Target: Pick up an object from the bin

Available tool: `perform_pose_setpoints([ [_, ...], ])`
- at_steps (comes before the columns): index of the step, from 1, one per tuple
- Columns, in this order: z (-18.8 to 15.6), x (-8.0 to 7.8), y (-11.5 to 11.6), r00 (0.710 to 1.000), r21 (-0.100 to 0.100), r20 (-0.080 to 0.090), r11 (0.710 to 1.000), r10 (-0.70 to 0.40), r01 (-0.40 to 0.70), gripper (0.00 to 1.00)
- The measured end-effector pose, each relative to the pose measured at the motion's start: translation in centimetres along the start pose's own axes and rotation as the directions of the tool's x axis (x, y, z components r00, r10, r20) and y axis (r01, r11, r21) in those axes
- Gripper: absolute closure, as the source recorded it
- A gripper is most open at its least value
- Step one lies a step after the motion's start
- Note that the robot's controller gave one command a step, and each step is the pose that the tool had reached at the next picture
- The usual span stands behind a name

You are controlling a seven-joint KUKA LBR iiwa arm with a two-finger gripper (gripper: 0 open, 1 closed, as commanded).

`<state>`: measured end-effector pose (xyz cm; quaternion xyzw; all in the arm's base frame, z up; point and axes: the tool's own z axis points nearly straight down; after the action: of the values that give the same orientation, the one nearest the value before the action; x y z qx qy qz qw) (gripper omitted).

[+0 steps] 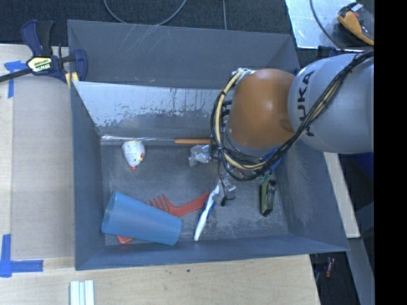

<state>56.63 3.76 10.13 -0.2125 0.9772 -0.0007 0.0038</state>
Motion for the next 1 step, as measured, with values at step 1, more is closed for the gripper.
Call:
perform_pose_setpoints([
  [1, -4.68, -1.79, -0.51, 0.983, -0.001, -0.001, 0.983, -0.186, 0.186, 0.00],
])
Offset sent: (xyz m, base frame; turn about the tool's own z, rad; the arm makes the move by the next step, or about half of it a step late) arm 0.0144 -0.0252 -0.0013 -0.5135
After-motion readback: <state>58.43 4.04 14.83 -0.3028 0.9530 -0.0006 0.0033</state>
